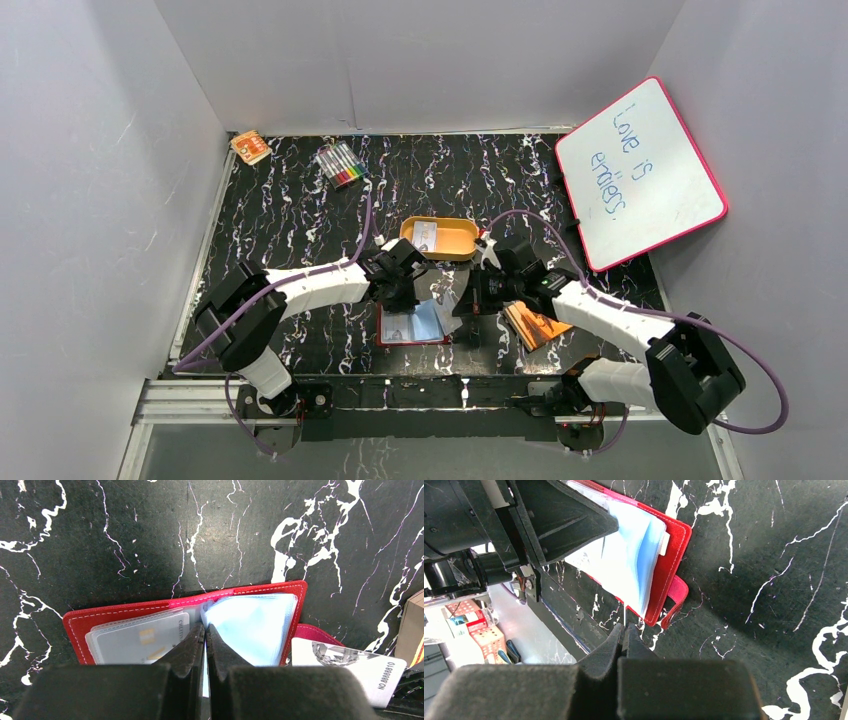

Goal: Put the credit cards into the card holder
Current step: Turn over the card slot in the card holder.

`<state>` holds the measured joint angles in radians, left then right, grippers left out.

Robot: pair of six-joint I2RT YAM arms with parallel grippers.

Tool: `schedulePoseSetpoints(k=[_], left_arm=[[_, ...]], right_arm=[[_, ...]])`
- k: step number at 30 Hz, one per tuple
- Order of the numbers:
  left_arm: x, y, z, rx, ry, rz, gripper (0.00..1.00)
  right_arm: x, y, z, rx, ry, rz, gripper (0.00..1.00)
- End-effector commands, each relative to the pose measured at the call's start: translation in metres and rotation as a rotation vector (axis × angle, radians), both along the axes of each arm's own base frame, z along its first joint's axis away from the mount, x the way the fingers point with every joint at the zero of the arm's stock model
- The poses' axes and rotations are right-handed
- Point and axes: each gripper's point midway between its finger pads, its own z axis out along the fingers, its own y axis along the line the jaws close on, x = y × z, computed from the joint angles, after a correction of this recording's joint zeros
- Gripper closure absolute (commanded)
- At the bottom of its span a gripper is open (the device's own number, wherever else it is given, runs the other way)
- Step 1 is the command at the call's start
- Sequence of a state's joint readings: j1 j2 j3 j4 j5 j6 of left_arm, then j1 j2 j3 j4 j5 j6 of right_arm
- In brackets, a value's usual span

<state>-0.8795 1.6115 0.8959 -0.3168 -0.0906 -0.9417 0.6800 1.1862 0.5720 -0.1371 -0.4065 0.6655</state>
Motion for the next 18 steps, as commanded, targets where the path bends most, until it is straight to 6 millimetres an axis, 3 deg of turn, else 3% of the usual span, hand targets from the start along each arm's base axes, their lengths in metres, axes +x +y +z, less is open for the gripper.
schedulePoseSetpoints(k=[1,18], left_arm=[[-0.013,0.019,-0.010,0.079,0.032,-0.014,1.00],[-0.013,0.019,-0.010,0.077,0.032,-0.012,1.00]], right_arm=[[0.006,0.006,0.008,0.023,-0.016,0.015,1.00],[-0.006,0.015,-0.003,0.068,0.057,0.080,1.00]])
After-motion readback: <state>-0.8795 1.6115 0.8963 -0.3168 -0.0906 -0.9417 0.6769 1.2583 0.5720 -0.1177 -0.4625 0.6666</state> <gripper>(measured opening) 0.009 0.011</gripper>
